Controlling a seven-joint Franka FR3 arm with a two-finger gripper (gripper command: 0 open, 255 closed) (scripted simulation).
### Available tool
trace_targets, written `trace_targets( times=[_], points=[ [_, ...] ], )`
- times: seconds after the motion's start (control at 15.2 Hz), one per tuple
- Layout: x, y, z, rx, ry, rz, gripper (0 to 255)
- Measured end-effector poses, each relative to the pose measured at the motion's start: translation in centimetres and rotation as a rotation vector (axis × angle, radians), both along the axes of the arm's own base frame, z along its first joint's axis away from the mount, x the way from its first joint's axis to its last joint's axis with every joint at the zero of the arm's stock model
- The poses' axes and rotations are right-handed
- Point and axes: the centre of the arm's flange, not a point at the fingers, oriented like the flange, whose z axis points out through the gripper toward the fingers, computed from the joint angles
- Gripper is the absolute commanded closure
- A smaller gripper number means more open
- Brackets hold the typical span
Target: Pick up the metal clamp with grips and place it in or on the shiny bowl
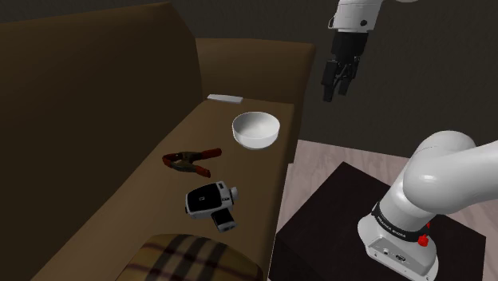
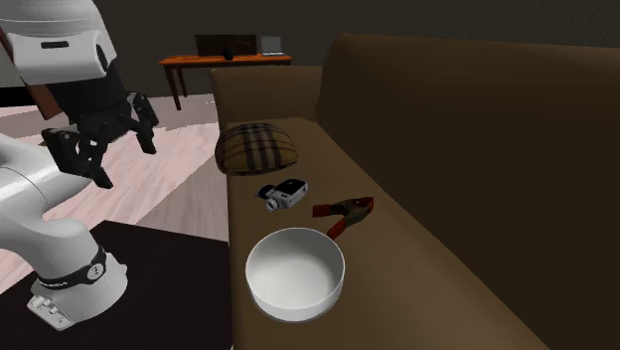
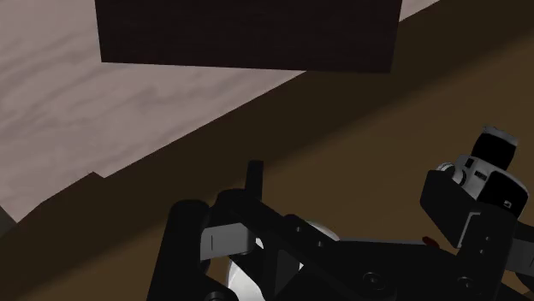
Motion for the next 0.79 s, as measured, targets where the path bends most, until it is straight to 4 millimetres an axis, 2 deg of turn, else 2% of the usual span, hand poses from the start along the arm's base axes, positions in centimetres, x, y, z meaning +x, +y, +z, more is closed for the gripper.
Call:
trace_targets(
  times=[0.2, 0.4, 0.79],
  points=[
    [1.1, 1.1, -0.8, -0.004, 0.000, 0.002, 0],
    [3.3, 3.5, -2.0, -0.012, -0.004, 0.008, 0],
    [8.2, 8.9, -5.8, -0.029, -0.010, 0.018, 0]
  ],
)
